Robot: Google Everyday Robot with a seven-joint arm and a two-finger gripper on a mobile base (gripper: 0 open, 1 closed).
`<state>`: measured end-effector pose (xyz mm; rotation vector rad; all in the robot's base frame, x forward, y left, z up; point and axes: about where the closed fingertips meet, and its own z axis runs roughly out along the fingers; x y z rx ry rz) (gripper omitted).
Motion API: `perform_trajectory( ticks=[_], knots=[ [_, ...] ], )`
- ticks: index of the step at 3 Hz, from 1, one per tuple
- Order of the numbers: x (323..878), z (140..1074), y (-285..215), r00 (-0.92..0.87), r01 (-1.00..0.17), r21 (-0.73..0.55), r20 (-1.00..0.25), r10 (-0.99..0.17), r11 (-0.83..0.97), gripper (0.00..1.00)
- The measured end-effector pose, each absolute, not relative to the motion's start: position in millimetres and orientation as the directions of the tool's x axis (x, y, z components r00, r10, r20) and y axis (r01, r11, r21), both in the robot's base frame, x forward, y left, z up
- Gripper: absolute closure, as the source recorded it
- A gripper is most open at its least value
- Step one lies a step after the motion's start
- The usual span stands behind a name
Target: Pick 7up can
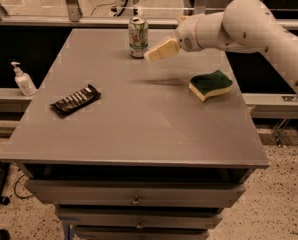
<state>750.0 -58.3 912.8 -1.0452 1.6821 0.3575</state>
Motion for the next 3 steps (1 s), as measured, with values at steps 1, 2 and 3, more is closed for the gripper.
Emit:
perform_trajectory(
  ticks=[1,2,3],
  knots=[
    [776.0,896.8,-33.5,-0.058,-0.794,-0.199,-0.915,-0.398,0.575,0.00],
    [799.9,884.4,-15.9,-0.073,-0.807,-0.145,-0.938,-0.339,0.573,0.00],
    [816.7,881.0,-3.6,-0.081,-0.816,-0.096,-0.957,-0.277,0.570,0.00]
  ],
)
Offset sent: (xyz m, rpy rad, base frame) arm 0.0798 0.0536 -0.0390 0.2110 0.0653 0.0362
